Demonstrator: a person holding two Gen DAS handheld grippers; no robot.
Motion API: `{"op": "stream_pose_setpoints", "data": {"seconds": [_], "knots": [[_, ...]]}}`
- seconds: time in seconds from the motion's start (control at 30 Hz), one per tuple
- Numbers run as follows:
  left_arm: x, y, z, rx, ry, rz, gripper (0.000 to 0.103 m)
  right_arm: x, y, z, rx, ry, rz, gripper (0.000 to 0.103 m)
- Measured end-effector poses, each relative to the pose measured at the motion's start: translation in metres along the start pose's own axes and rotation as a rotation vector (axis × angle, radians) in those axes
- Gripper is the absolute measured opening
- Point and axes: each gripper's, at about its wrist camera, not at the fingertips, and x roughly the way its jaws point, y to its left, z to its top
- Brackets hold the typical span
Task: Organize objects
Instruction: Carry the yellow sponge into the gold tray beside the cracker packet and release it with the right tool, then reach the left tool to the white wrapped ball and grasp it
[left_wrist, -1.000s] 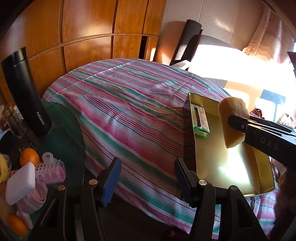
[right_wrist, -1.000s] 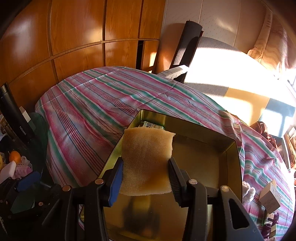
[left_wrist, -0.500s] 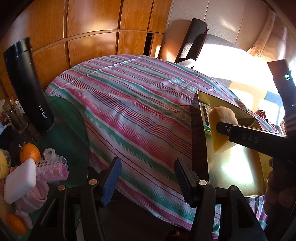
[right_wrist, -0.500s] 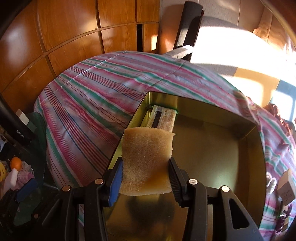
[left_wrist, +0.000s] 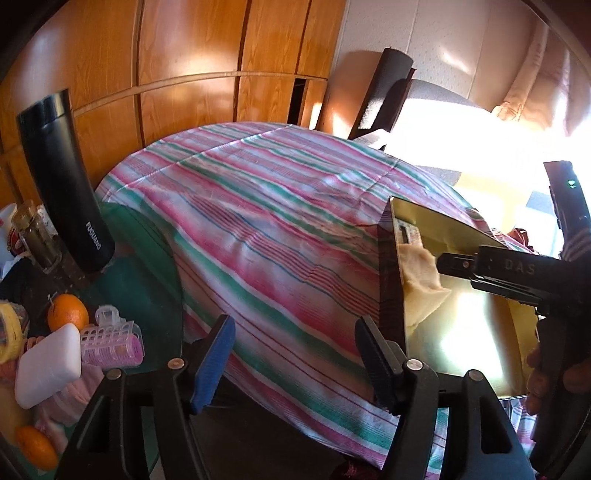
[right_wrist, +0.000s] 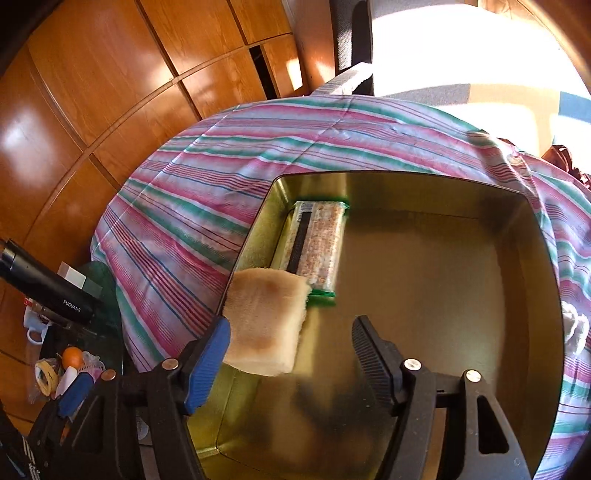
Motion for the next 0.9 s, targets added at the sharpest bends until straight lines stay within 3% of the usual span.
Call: {"op": "stream_pose_setpoints", "data": {"seconds": [0.4,0.9], "knots": [[-0.02,-0.073,0.006,0.171,-0.046,-0.078,0.078,-0.073,-0.072,-0.03,0.025,-0.123,-0.171,0.069],[-0.029,-0.175,-0.008,0.387,-0.015,-0.249,0.086,-0.165,-0.229,-0.072,0.266,-0.211,-0.349,0.074]]}}
